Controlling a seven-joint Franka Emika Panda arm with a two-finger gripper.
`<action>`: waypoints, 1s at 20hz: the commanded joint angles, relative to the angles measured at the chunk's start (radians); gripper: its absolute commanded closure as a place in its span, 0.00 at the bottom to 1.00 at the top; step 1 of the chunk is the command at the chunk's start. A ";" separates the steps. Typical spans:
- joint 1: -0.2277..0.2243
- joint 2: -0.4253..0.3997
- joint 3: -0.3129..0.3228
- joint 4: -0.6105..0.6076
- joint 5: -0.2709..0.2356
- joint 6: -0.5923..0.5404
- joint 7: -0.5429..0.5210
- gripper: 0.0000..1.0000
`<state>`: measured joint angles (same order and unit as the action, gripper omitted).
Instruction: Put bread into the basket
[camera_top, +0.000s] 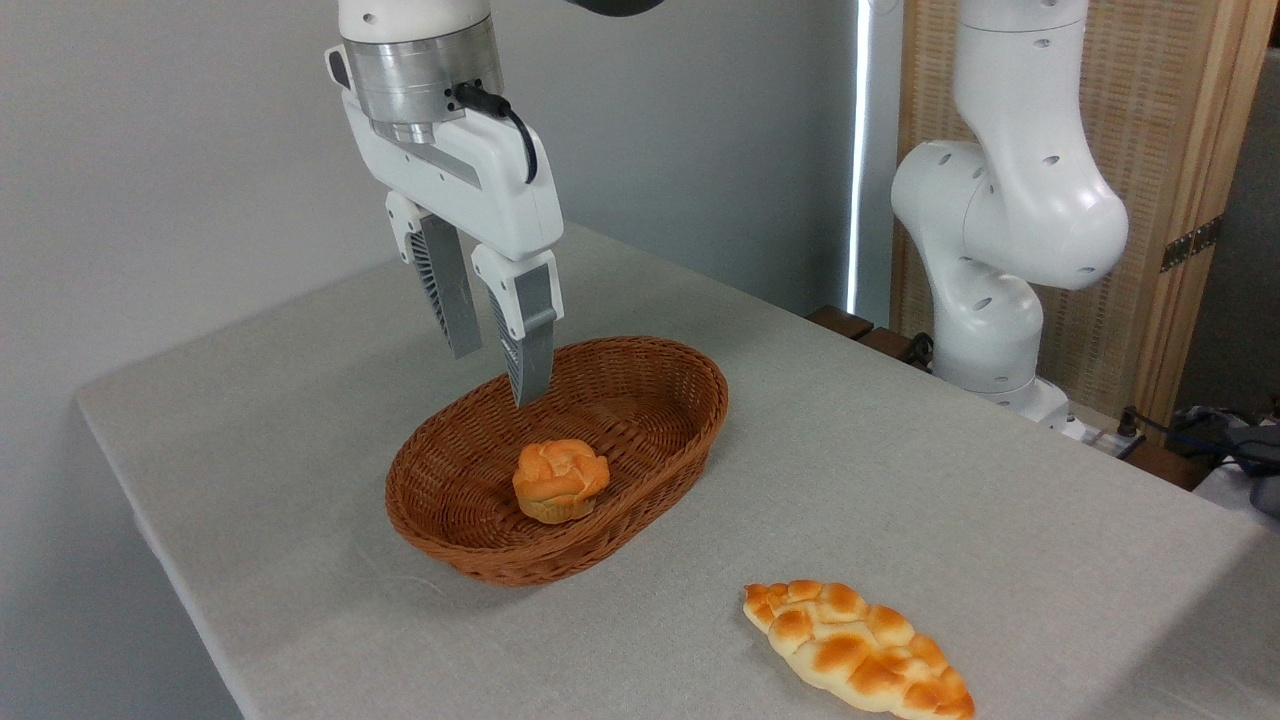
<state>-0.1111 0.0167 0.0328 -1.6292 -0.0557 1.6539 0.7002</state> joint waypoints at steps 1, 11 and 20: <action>0.001 -0.006 0.013 0.000 -0.051 -0.005 0.006 0.00; 0.002 -0.008 0.015 0.000 -0.050 -0.005 0.005 0.00; 0.014 -0.064 0.019 -0.047 -0.039 -0.016 0.194 0.00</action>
<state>-0.1060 0.0059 0.0406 -1.6295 -0.0893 1.6539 0.7647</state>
